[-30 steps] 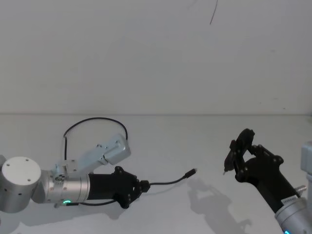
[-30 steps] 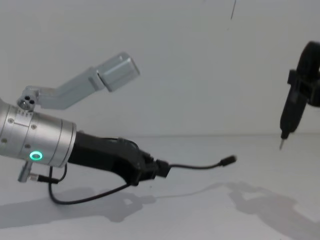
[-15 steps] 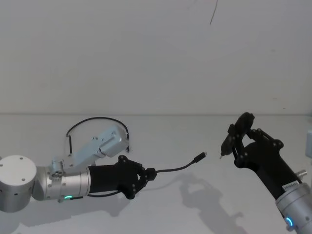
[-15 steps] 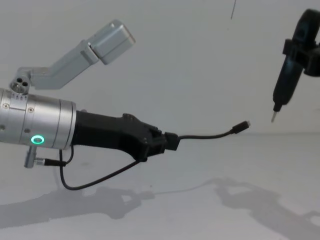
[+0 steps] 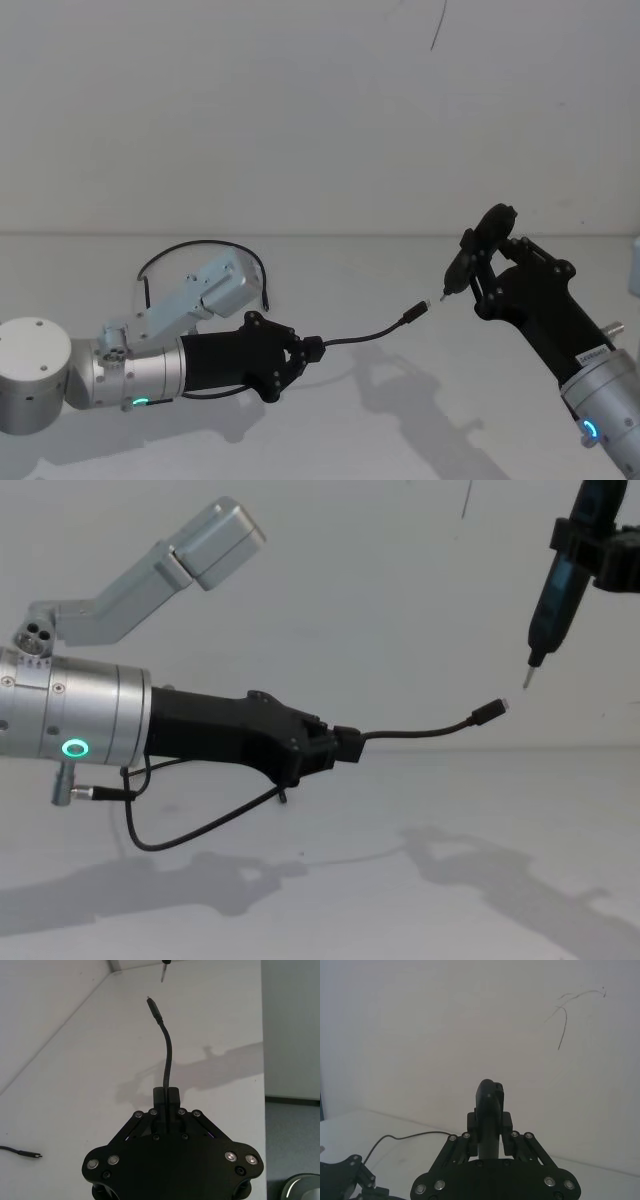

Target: Pick up the data cable with the one hand.

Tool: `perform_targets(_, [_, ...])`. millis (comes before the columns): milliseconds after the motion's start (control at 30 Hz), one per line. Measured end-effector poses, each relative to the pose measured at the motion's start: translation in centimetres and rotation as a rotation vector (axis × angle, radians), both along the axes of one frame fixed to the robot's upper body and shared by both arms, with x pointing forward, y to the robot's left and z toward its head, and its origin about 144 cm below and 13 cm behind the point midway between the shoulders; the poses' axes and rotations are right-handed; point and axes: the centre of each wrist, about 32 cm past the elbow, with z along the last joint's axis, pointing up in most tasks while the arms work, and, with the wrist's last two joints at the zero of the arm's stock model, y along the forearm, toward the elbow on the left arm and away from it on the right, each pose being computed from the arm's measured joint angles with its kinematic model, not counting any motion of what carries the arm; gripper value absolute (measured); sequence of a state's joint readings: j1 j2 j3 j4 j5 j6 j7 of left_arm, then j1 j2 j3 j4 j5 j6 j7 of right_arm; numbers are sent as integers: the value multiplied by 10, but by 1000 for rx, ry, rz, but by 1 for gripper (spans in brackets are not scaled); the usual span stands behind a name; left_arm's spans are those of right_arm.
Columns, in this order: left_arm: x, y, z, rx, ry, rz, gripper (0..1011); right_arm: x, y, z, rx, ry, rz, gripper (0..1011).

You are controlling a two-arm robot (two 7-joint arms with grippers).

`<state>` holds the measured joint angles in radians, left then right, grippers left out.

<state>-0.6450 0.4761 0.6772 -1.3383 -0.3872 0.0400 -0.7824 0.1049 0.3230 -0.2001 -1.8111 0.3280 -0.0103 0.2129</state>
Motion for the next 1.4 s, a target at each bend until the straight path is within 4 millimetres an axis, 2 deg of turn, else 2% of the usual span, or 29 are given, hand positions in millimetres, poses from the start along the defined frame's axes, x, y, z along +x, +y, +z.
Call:
perform_targets(733, [-1,0,1,-12,-9,-2,40,20,-7,-5,70,28,38,263])
perform_targets(1400, [-1,0,2,-14,-10,-3,40,26,-12,-11,95,51,47,263])
